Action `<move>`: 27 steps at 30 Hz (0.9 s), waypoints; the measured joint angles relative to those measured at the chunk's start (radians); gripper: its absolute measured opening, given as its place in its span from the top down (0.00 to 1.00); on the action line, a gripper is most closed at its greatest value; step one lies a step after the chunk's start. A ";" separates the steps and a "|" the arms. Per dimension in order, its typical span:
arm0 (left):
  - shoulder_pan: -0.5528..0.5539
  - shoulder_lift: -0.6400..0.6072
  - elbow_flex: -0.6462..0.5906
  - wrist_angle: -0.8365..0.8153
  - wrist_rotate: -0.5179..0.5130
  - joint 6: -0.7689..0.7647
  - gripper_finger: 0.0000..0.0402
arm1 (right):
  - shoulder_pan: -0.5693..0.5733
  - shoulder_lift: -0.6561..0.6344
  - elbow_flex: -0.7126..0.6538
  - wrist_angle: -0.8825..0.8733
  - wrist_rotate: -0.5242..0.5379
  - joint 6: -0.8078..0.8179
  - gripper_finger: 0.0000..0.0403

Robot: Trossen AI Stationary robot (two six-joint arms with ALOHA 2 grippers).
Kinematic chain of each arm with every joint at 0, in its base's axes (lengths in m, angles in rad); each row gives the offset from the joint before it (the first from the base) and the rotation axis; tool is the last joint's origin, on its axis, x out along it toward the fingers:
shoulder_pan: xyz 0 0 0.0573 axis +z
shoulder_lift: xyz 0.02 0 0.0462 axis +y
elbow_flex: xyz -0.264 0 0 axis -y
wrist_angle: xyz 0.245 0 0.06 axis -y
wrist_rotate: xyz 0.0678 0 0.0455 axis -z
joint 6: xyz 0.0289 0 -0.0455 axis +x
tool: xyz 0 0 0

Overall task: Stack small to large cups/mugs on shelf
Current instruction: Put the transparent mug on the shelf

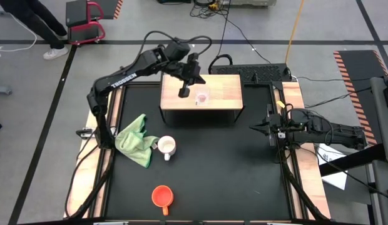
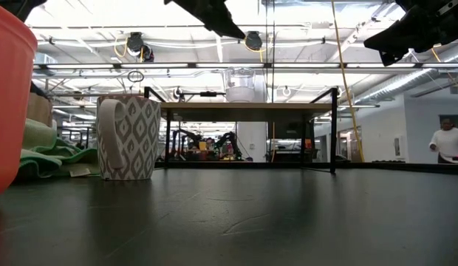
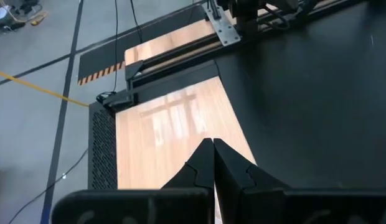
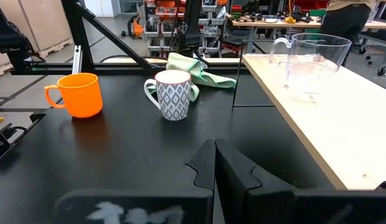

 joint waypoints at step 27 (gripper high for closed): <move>-0.055 0.014 0.012 -0.230 -0.119 0.216 0.63 | 0.000 0.000 -0.014 0.016 0.000 0.008 1.00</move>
